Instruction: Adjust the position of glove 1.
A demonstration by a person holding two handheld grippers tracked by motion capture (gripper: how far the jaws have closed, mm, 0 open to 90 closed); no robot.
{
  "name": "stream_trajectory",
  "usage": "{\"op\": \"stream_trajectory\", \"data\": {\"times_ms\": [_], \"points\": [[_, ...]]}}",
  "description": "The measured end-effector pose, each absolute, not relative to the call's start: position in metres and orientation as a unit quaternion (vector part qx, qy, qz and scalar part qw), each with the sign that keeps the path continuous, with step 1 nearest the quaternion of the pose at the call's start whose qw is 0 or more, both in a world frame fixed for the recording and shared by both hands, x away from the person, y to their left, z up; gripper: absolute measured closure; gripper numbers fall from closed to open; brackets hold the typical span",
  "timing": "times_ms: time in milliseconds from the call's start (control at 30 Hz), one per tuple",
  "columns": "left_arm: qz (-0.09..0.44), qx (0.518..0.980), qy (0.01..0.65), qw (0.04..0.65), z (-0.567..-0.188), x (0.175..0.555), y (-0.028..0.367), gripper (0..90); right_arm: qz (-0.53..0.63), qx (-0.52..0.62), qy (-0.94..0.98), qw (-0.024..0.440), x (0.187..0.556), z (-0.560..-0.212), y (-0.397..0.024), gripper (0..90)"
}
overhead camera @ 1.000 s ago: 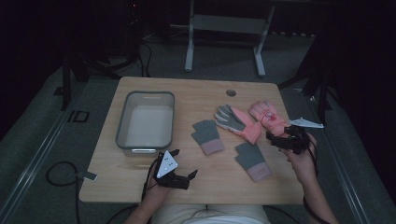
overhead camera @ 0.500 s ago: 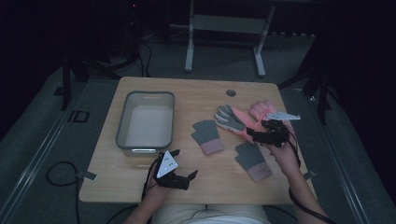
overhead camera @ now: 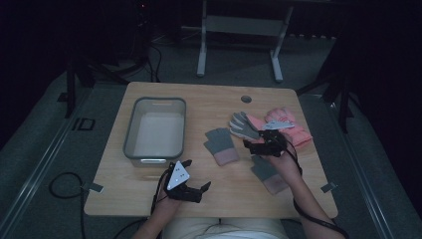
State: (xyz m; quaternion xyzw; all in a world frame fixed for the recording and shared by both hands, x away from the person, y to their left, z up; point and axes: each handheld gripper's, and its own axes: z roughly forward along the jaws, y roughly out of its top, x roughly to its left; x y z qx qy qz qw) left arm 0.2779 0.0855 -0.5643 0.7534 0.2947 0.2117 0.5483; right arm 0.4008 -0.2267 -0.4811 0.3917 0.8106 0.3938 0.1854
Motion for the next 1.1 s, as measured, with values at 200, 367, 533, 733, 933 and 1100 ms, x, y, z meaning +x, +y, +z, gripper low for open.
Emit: {"op": "stream_trajectory", "data": {"times_ms": [200,367,533,733,933,1100], "points": [[0.211,0.753,0.295,0.549,-0.564,0.278,0.086,0.0,0.397,0.374,0.821,0.169,0.406,-0.486,-0.206,24.7],[0.210,0.753,0.296,0.549,-0.564,0.278,0.086,0.0,0.393,0.361,0.831,0.157,0.412,-0.495,-0.189,27.7],[0.209,0.753,0.295,0.550,-0.564,0.278,0.086,0.0,0.379,0.347,0.846,0.142,0.419,-0.507,-0.173,32.0],[0.208,0.753,0.295,0.551,-0.564,0.278,0.086,0.0,0.369,0.337,0.857,0.126,0.432,-0.521,-0.158,43.7],[0.206,0.752,0.294,0.552,-0.564,0.278,0.086,0.0,0.361,0.316,0.869,0.123,0.448,-0.531,-0.150,55.2],[0.206,0.752,0.294,0.552,-0.564,0.278,0.086,0.0,0.335,0.324,0.879,0.104,0.458,-0.541,-0.147,61.3]]}}
